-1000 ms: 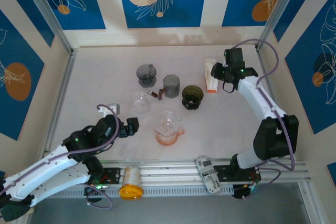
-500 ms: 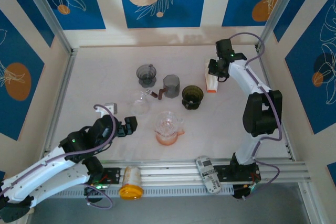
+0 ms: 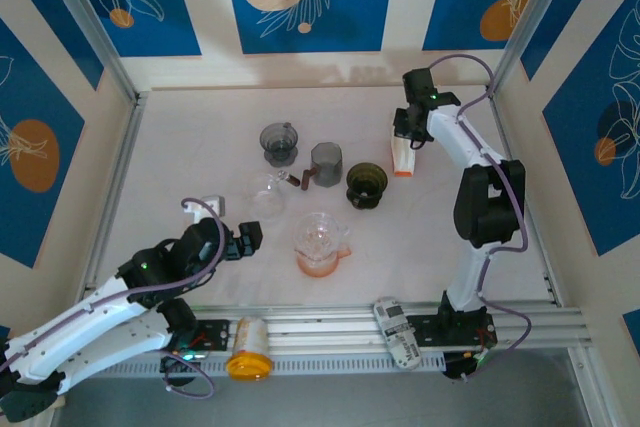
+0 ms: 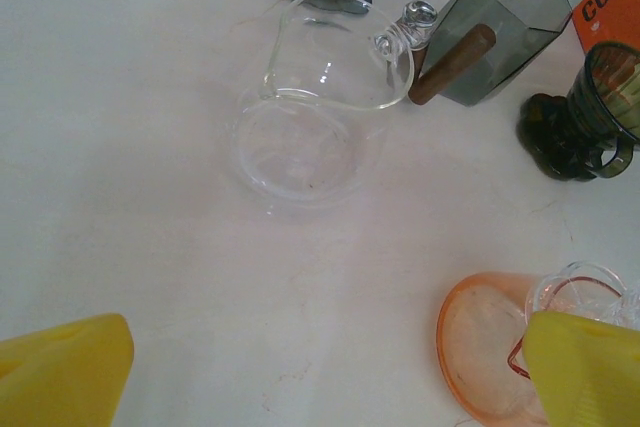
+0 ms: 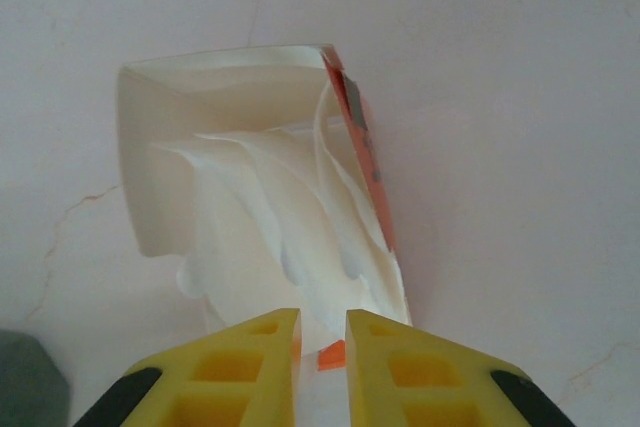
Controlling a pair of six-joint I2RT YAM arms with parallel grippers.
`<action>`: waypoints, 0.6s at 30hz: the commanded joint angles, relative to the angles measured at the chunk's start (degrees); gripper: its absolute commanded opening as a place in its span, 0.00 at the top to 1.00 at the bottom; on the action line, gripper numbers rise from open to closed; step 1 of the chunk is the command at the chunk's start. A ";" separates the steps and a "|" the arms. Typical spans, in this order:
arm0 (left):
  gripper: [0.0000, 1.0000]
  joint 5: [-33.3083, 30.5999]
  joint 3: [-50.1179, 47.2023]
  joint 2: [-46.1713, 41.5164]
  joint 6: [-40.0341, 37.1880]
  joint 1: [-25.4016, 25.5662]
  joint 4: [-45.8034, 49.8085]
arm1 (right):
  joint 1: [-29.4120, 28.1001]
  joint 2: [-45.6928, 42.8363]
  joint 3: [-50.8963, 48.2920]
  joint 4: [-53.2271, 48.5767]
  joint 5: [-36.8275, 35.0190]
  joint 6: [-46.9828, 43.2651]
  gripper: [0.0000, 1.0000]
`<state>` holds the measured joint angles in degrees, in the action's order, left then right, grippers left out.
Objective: Place the coffee filter in the dripper
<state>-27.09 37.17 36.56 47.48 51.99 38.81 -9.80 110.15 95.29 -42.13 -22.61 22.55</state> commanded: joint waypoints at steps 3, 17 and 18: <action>0.00 -0.94 0.71 0.27 -0.59 -0.46 -0.46 | -0.30 1.07 2.37 -1.61 -3.05 -1.87 0.80; 0.00 -0.55 0.45 0.43 -0.20 -0.46 -0.40 | -0.35 3.60 6.05 -2.84 -2.70 -2.54 0.79; 0.00 -0.57 0.45 0.38 -0.13 -0.45 -0.40 | -0.39 3.76 6.05 -2.90 -2.70 -2.53 0.79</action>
<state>-27.09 37.17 36.93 47.51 51.96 38.59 -9.80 113.01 99.66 -43.51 -25.12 20.84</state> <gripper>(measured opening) 0.997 0.211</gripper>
